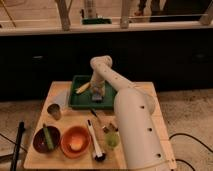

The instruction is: Wipe tray with sponge

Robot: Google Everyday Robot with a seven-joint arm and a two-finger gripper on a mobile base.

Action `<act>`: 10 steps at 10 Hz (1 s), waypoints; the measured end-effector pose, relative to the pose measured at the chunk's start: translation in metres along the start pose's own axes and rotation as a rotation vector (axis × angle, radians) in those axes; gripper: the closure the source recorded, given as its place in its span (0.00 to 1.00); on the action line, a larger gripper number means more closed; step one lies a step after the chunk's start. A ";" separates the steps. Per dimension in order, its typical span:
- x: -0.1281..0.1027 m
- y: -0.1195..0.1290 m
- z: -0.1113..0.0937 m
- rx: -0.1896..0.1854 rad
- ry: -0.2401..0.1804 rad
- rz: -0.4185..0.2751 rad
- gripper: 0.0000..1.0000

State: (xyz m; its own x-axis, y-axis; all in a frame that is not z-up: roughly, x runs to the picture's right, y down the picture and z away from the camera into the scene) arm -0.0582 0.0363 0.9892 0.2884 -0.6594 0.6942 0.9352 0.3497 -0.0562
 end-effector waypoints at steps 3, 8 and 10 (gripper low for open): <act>-0.003 0.025 -0.010 0.004 0.012 0.023 1.00; 0.003 0.071 -0.031 0.007 0.057 0.077 1.00; 0.003 0.070 -0.033 0.007 0.064 0.084 1.00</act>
State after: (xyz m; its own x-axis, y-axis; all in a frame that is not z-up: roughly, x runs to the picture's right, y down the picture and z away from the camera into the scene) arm 0.0151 0.0374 0.9639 0.3782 -0.6690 0.6399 0.9058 0.4100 -0.1066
